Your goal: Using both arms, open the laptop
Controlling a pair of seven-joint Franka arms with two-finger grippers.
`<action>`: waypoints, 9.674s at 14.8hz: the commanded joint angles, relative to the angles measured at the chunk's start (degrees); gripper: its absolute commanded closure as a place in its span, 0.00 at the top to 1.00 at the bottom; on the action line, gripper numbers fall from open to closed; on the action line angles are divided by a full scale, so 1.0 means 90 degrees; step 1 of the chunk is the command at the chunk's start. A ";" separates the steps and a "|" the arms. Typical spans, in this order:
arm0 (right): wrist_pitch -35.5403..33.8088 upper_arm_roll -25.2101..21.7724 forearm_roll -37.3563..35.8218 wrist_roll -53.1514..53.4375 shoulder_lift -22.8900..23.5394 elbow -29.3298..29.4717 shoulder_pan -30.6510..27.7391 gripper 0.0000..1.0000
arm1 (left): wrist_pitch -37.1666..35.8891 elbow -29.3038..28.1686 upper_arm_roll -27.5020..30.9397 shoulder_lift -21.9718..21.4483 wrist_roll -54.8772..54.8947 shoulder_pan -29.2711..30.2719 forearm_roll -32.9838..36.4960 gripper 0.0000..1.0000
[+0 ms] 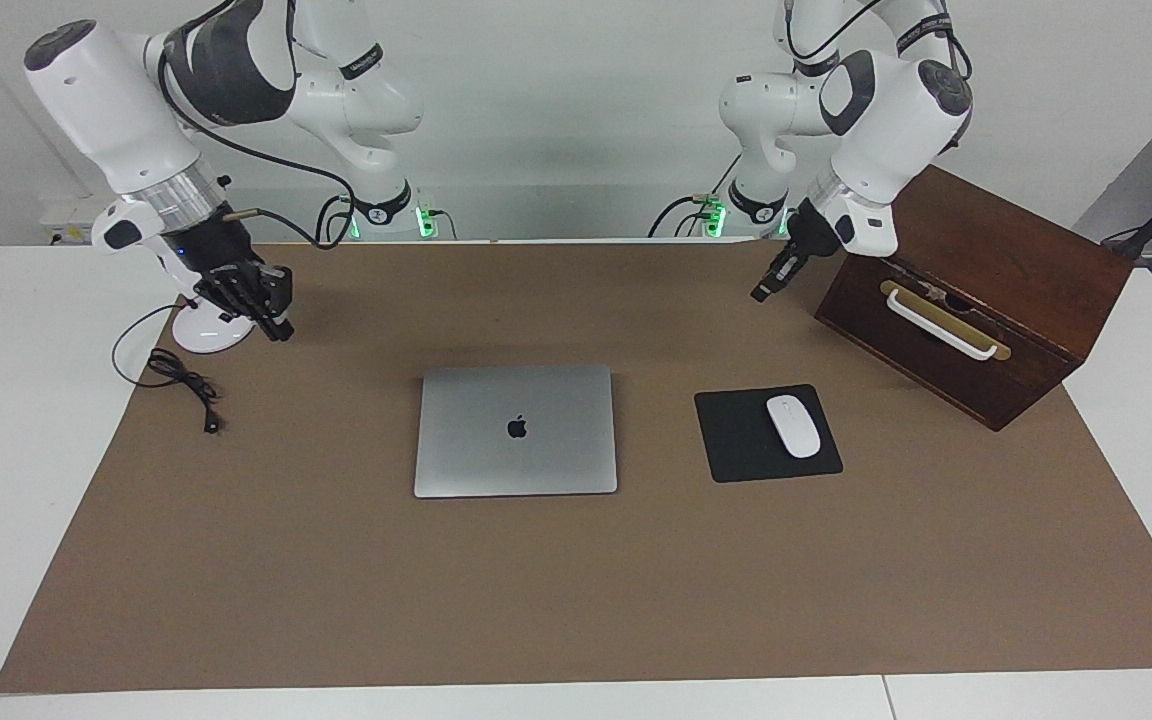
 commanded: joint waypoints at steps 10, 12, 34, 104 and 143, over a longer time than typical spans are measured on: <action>0.2076 0.0015 0.2426 0.0800 -0.1120 -0.2103 0.0848 1.00 | 0.2626 -0.1256 0.0037 0.0253 -0.2612 -0.0864 -0.2427 0.00; 0.2525 0.0025 0.2523 0.1230 -0.1247 -0.2405 0.1199 1.00 | 0.3203 -0.1519 0.0037 0.0253 -0.2790 -0.1050 -0.2866 0.00; 0.6872 0.0025 0.6886 0.1031 -0.0437 -0.3803 0.4433 1.00 | 0.5755 -0.1853 0.0037 0.1308 -0.0491 -0.3102 -0.9358 0.00; 0.6815 0.0015 0.8120 -0.1112 0.1379 -0.1861 0.3877 1.00 | 0.5774 -0.0124 0.0057 0.3203 0.0256 -0.3316 -1.0417 0.00; 0.5750 -0.0005 0.7827 -0.1571 0.2131 0.0454 0.2627 1.00 | 0.5774 -0.0124 0.0067 0.3203 0.0266 -0.3336 -1.0417 0.00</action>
